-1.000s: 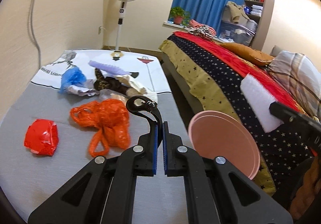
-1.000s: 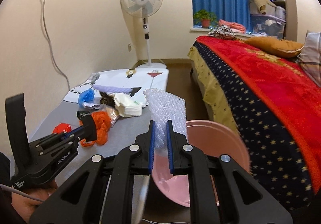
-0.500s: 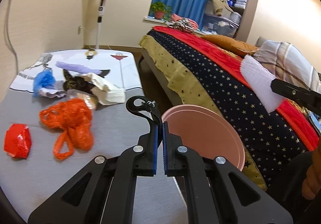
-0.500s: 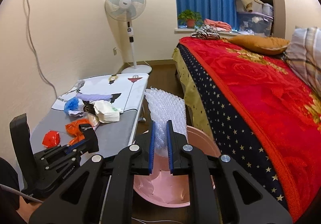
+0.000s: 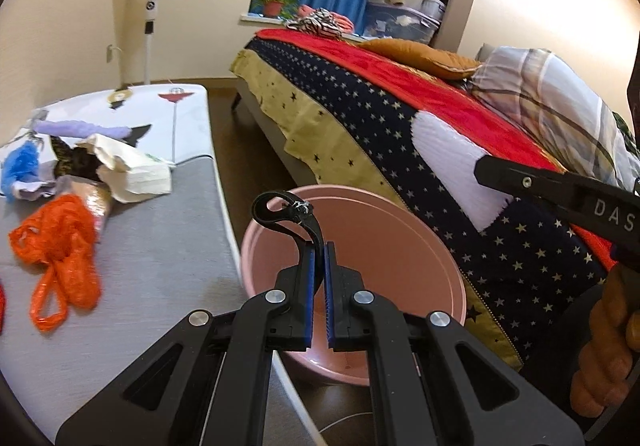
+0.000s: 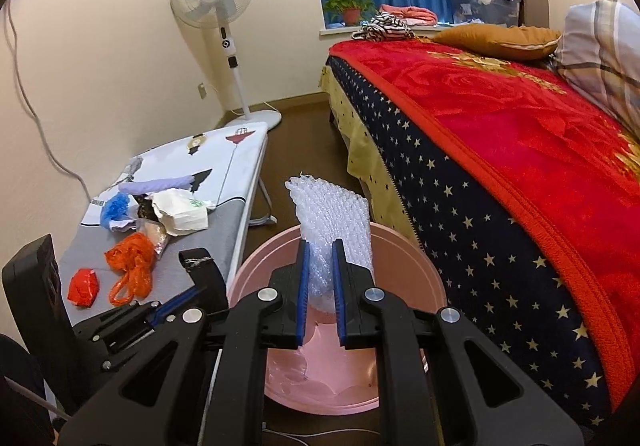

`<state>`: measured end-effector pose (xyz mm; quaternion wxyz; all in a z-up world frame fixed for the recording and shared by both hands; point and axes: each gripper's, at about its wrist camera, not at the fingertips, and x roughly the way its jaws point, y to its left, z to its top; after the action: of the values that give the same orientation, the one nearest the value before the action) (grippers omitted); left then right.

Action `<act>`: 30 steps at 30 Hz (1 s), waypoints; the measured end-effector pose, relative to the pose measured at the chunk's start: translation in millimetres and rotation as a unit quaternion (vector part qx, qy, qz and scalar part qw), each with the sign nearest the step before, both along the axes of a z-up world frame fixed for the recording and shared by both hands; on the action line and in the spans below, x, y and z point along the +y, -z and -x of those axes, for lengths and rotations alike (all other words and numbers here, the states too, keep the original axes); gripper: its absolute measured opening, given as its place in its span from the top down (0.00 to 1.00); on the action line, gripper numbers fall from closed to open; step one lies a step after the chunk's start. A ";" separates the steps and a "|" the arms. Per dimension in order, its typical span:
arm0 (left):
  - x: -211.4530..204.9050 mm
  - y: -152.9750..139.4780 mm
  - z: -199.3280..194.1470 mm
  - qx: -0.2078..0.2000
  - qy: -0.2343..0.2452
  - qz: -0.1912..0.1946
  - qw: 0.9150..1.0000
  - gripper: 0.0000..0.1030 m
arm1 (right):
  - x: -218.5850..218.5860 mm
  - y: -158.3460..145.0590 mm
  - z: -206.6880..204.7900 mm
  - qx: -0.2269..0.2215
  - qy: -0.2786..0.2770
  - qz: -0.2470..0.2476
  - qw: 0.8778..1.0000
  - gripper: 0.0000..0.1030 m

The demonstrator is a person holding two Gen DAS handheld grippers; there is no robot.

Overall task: Collect trash
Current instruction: 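Carry bubble wrap and orange bag to the pink bin and release both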

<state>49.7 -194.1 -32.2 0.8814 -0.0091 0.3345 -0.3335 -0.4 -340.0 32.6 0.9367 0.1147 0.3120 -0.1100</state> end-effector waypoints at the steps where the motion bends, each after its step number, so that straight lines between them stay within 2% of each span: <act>1: -2.3 2.0 -0.7 0.004 0.005 0.002 1.000 0.96 | -0.7 0.9 -0.7 0.001 0.002 0.000 1.000 0.89; 3: -6.4 4.1 -1.9 0.012 0.015 0.005 1.000 0.95 | -0.5 1.9 -2.0 0.003 0.004 0.000 1.000 0.85; 5: -11.4 8.0 -3.2 0.021 0.023 -0.001 1.000 0.81 | -1.7 3.0 -2.9 0.007 0.015 0.005 1.000 0.78; 6: -12.3 9.2 -3.0 0.020 0.021 -0.006 1.000 0.69 | -2.6 3.7 -3.3 0.010 0.021 0.007 1.000 0.63; 7: -12.4 9.6 -2.9 0.017 0.017 -0.008 1.000 0.68 | -3.3 4.0 -3.4 0.010 0.027 0.007 1.000 0.52; 8: -11.0 9.4 -3.1 0.017 0.014 -0.007 1.000 0.68 | -4.4 4.0 -3.0 0.010 0.030 0.008 0.999 0.49; 20: 18.0 2.1 -4.0 0.000 -0.036 -0.005 0.999 0.68 | 4.5 -0.3 1.2 -0.009 0.019 0.016 1.000 0.48; 30: 65.0 -2.4 -7.0 -0.006 -0.113 -0.009 0.994 0.67 | 32.9 -5.0 -1.1 -0.033 -0.010 0.020 0.999 0.48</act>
<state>56.7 -129.1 -29.8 0.9154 -0.0367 0.3290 -0.2291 0.7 -307.1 37.5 0.9498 0.0965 0.2793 -0.1029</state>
